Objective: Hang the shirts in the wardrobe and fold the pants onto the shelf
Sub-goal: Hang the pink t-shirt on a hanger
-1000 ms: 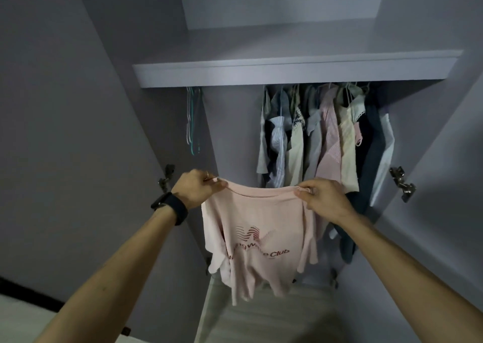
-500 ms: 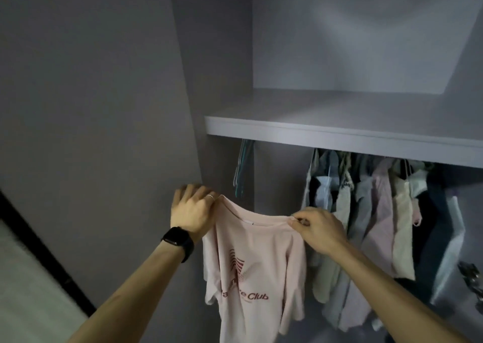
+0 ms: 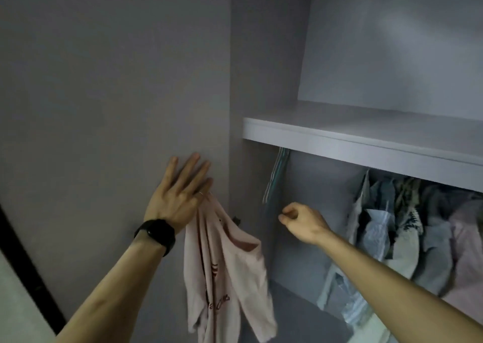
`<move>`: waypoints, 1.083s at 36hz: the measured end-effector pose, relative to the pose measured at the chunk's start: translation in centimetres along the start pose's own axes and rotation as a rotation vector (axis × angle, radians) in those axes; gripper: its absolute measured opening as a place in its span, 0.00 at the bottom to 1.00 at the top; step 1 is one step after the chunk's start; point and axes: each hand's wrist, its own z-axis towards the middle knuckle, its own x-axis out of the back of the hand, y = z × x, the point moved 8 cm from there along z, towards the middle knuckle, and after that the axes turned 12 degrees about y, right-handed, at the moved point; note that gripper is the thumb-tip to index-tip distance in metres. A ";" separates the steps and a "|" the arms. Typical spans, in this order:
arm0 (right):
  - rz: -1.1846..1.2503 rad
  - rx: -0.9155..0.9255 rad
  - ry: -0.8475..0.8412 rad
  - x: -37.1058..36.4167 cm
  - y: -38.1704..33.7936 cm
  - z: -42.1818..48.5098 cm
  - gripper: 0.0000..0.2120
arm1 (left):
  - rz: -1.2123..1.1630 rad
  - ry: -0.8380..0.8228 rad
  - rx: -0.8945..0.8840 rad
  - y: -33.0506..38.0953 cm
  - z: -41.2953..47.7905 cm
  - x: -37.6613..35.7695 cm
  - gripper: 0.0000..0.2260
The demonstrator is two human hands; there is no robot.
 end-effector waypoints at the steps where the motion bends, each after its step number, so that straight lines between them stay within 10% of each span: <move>1: 0.008 -0.019 0.014 -0.8 0.0 0.9 0.16 | 0.051 -0.059 -0.021 0.0 -0.1 -0.9 0.26; 14: 0.139 -0.274 0.201 -10.2 2.1 8.5 0.35 | 0.174 0.060 -0.070 0.2 0.6 -1.8 0.28; 30: 0.216 -0.356 0.277 -9.8 2.1 8.0 0.15 | 0.252 0.005 -0.105 0.7 -0.2 -2.8 0.30; 35: 0.710 -0.533 -0.057 -11.3 0.1 6.6 0.12 | 0.235 -0.005 -0.114 0.8 0.1 -2.0 0.28; 39: 0.563 -0.469 -0.134 -12.5 -1.9 6.1 0.10 | 0.208 -0.012 -0.087 0.4 0.2 -1.9 0.25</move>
